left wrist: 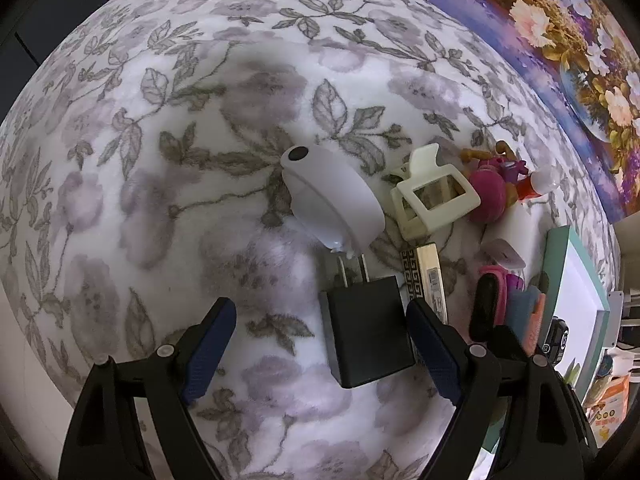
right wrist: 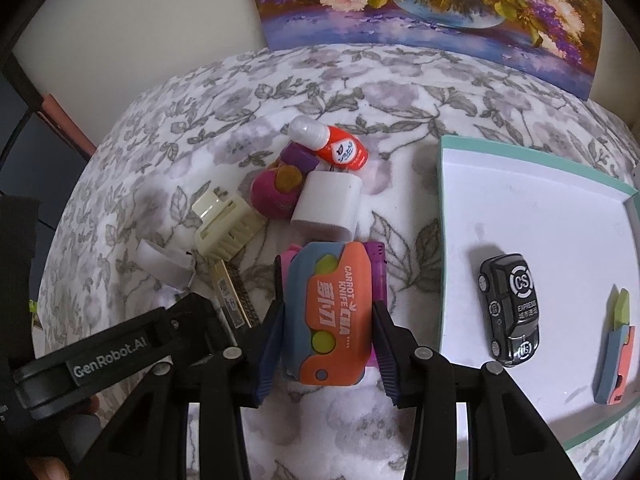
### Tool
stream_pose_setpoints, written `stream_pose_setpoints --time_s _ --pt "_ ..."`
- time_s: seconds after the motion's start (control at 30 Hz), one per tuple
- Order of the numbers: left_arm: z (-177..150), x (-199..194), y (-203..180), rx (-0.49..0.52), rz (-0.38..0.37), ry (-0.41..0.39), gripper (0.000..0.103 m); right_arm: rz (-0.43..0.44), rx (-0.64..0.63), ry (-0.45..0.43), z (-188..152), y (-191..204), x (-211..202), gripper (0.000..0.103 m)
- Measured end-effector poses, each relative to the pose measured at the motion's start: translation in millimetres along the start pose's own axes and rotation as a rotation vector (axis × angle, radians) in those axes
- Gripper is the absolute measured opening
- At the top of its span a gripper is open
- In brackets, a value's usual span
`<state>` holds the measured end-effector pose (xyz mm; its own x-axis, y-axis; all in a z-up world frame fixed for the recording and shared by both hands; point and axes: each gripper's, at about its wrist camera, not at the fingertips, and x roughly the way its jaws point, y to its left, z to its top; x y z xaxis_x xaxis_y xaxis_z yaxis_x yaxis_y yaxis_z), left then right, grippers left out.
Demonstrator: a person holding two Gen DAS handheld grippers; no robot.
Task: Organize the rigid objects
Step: 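Grasp the black charger with the left tool while the right tool grasps the orange carrot toy, then carry both items to the tray and release the orange carrot toy from the right tool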
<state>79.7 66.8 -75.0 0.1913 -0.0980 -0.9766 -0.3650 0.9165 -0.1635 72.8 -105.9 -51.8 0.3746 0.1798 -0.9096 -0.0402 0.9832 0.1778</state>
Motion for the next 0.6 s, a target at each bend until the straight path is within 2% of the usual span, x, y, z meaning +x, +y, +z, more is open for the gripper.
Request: stream_pose_setpoints --time_s 0.07,0.2,0.37,0.43,0.6 --pt "-1 -1 -1 0.006 -0.013 0.002 0.081 0.003 -0.003 0.012 -1 1 4 0.045" --pt "-5 0 -6 0.008 -0.086 0.018 0.065 0.009 -0.009 0.037 -4 1 11 0.045" --pt "-11 11 -16 0.012 -0.168 0.076 0.034 -0.047 -0.018 0.040 -5 -2 14 0.045" --pt "-11 11 -18 0.037 -0.132 0.069 0.031 -0.052 -0.007 0.044 -5 -6 15 0.045" --pt "-12 11 -17 0.030 -0.138 0.065 0.031 -0.041 0.008 0.046 -5 -9 15 0.045"
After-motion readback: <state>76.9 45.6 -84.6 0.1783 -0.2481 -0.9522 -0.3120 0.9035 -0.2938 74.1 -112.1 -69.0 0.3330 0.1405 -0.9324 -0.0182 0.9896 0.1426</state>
